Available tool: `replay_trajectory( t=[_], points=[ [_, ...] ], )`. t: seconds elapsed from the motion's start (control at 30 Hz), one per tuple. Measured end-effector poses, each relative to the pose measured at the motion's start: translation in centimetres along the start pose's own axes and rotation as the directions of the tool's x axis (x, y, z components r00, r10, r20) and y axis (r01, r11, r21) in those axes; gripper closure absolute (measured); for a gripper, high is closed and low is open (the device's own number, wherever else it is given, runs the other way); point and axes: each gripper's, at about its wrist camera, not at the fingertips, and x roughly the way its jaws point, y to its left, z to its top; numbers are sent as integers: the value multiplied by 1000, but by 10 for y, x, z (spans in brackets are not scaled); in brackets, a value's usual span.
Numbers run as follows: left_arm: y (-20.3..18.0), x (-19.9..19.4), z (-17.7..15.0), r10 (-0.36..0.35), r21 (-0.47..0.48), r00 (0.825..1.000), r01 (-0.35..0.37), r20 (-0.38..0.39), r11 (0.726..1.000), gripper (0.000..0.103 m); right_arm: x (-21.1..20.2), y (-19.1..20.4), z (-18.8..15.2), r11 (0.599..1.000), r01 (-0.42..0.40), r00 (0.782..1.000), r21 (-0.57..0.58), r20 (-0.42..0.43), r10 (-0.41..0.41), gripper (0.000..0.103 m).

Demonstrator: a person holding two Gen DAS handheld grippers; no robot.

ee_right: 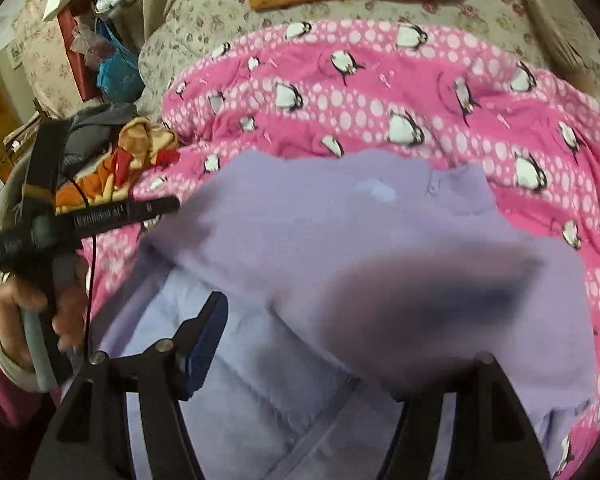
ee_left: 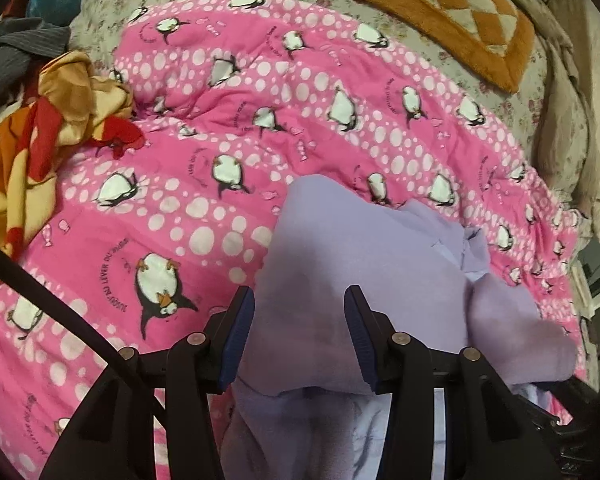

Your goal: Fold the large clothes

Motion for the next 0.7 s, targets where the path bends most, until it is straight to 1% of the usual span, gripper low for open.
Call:
replay_trajectory(
  t=[0.1,0.13,0.2,0.3,0.33,0.37,0.43,0.5,0.57,0.63,0.7],
  points=[
    [-6,-3,0,-22,12,1000,22,15,1000,83,-20,-18,-10,996,-10,1000,88,27,8,33],
    [-8,-4,-1,-33,20,999,33,15,999,83,-27,-27,-12,992,1,999,126,43,-6,33],
    [-12,-4,-2,-40,29,999,39,15,999,83,-34,-48,-13,977,-2,998,211,66,-12,29],
    [-12,-4,-3,-32,24,999,31,16,999,83,-23,-68,-7,953,6,999,304,34,-17,27],
    [-11,-3,-3,-32,21,999,31,15,999,83,-18,-69,-2,949,3,999,316,32,-14,27],
    [-10,-3,-2,-31,17,999,31,13,999,83,-14,-69,7,947,-4,999,322,48,-12,27],
    [-6,-2,-1,-32,6,999,32,12,999,83,-10,-54,23,955,-23,997,297,74,1,27],
    [-3,-3,0,-42,-4,999,42,13,999,83,-5,-28,42,971,-108,992,214,83,92,27],
    [-1,-4,2,-67,-15,998,67,6,998,82,-5,-9,51,977,-153,986,148,91,140,27],
    [0,-5,3,-95,-27,995,95,3,995,80,-11,4,53,983,-157,982,99,123,144,27],
    [0,-7,2,-112,-32,994,112,5,993,77,-16,2,47,983,-146,984,107,117,133,27]
  ],
)
